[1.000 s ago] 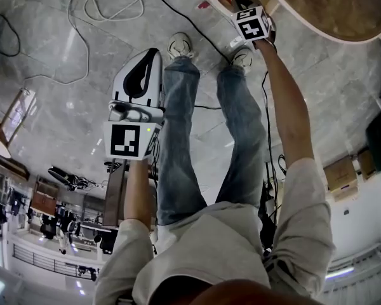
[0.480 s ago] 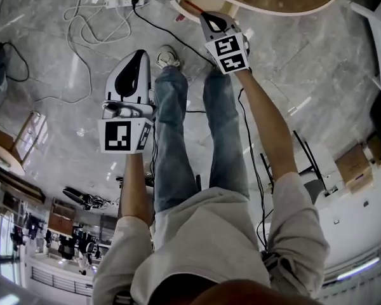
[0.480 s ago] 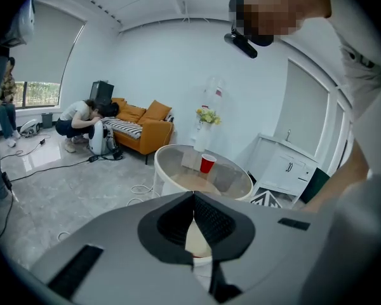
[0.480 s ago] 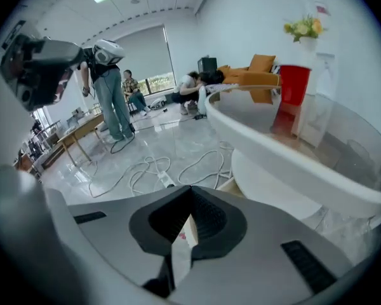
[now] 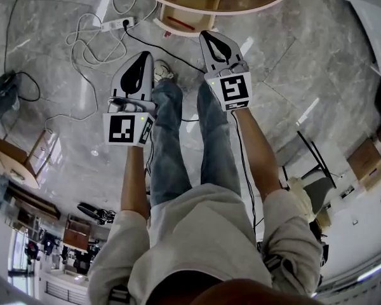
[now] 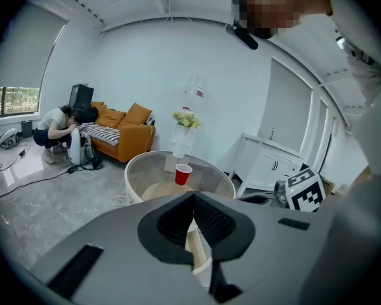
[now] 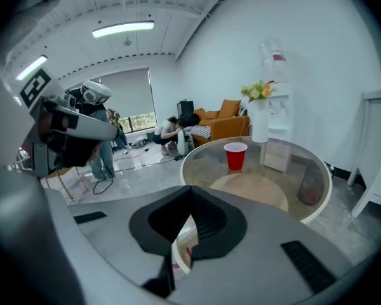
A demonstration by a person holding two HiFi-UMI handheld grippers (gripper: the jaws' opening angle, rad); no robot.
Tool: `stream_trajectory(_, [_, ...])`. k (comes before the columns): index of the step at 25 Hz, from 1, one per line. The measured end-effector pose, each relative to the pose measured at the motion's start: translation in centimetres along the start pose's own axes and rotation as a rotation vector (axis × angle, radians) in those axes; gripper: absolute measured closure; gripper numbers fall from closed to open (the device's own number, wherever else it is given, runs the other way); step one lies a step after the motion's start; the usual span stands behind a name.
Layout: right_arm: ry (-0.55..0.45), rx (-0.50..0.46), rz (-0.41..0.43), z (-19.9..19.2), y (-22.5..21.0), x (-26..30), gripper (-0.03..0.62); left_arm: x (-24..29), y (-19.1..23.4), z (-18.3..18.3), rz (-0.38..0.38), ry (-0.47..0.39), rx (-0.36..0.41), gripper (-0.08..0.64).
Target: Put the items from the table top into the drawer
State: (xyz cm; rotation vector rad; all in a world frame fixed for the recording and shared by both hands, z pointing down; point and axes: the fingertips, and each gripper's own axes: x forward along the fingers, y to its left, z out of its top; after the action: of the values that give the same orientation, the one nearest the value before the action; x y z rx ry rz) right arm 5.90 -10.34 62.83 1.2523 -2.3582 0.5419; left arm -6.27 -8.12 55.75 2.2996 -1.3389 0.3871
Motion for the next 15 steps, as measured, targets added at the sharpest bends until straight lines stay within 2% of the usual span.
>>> stream_trajectory(3, [-0.048,0.022,-0.042,2.2,-1.7,-2.4,0.568,0.7,-1.5,1.3,-0.014,-0.009,0.016,0.545])
stream_trajectory(7, [-0.073,-0.002,-0.053,4.5,-3.7,-3.7,0.568,1.1,-3.0,2.7,-0.017,-0.014,0.018,0.545])
stream_trajectory(15, [-0.010,-0.153,-0.039,6.8,-7.1,-0.4,0.568,1.2,-3.7,3.5,-0.011,-0.031,-0.019,0.545])
